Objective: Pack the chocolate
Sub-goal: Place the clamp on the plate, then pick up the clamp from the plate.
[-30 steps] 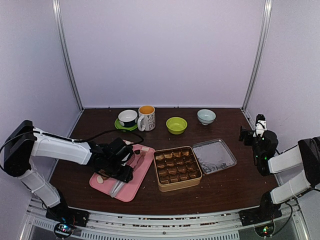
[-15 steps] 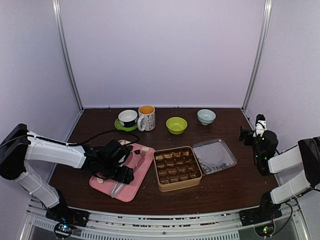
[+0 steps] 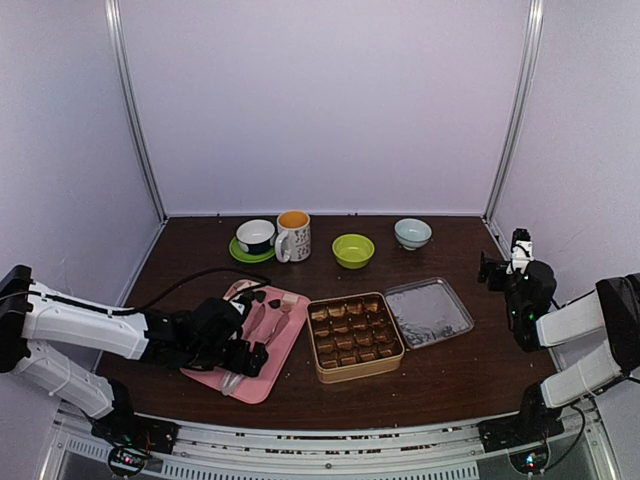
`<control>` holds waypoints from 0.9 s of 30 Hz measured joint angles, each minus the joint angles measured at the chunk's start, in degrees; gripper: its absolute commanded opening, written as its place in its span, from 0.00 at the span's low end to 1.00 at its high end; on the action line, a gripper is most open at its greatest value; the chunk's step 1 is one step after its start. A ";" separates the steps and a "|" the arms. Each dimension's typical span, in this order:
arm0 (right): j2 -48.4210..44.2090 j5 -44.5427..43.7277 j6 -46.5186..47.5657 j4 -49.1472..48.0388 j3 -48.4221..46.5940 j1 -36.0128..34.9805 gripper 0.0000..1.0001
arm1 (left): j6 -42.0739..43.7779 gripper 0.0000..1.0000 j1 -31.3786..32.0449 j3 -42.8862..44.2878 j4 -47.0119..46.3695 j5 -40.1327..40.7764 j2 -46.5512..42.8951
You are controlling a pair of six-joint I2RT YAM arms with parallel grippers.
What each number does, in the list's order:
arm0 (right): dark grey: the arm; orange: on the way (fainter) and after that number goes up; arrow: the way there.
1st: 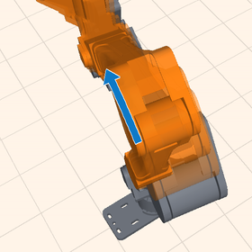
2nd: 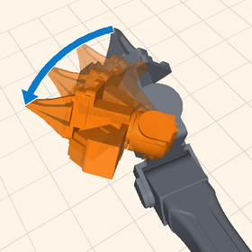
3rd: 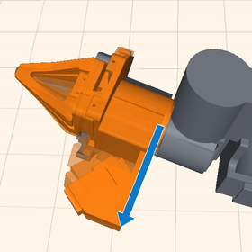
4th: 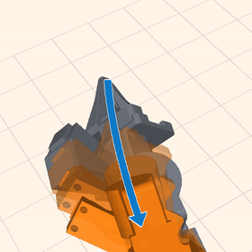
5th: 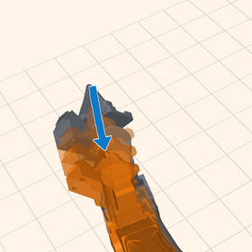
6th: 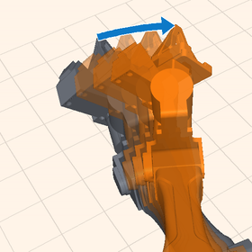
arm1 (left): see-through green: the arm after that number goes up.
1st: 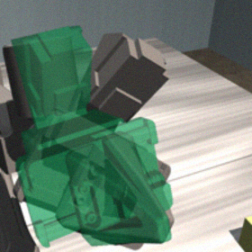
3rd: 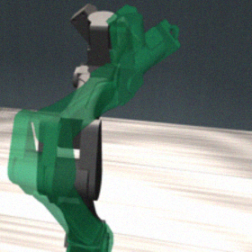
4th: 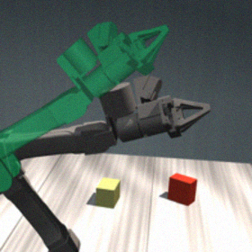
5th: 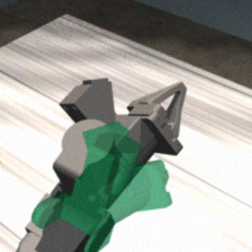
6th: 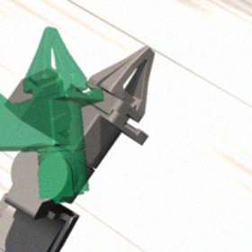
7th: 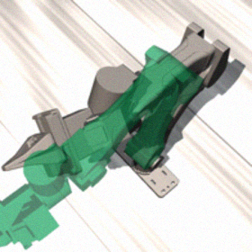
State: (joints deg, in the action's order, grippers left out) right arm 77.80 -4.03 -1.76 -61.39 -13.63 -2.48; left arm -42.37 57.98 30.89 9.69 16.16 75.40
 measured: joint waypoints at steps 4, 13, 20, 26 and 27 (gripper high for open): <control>0.00 0.00 0.00 0.02 0.00 0.00 1.00 | 1.92 0.93 0.02 -3.17 -2.80 0.74 -0.39; 0.00 0.00 0.00 0.02 0.00 0.00 1.00 | 3.93 0.84 0.22 -4.24 -6.80 1.79 2.05; 0.00 0.00 0.00 0.00 0.00 0.00 1.00 | 4.66 0.69 0.81 -3.58 -8.50 3.19 5.29; 0.00 0.00 0.00 0.00 0.00 0.00 1.00 | 4.39 0.56 1.60 -1.51 -8.33 4.33 7.89; 0.00 0.00 0.00 0.00 0.00 0.00 1.00 | 4.35 0.54 1.62 -1.18 -8.35 4.46 8.31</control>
State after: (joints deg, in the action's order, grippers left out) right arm 77.80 -4.03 -1.76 -61.39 -13.63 -2.48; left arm -38.02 59.59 29.71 1.34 20.62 83.70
